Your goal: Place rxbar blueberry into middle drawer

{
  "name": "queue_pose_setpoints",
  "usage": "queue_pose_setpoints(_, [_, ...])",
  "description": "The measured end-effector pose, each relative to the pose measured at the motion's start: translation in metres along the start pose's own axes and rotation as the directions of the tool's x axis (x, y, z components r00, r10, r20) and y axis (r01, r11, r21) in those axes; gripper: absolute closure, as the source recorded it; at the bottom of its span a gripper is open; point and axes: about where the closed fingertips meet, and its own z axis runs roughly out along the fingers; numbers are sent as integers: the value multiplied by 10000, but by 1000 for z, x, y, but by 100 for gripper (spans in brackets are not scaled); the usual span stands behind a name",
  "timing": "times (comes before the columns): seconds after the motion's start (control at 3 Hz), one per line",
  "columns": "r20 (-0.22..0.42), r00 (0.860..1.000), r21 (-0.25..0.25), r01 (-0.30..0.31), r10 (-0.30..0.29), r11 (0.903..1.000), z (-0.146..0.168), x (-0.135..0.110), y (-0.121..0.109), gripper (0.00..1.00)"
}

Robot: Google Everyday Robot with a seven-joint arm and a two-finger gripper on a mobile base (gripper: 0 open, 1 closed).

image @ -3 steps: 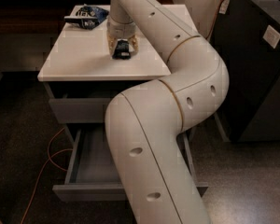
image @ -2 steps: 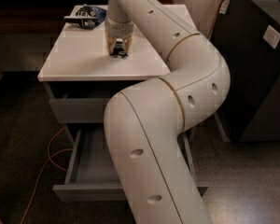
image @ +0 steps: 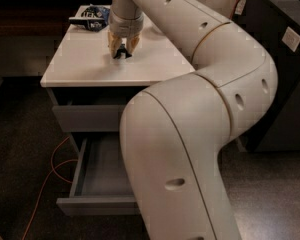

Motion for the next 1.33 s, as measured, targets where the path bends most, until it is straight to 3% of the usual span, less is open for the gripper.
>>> queue_pose_setpoints(0.33, [-218, 9964, -553, 802, -816, 9952, -15, 31, 11, 100])
queue_pose_setpoints(0.67, [-395, 9720, -1689, 2218, -2315, 9603, -26, 80, 30, 100])
queue_pose_setpoints(1.0, [-385, 9252, -2460, 3573, -3774, 9010, -34, 118, 49, 100])
queue_pose_setpoints(1.33, [-619, 8756, -2573, 4497, -4790, 8553, -38, 137, 64, 100])
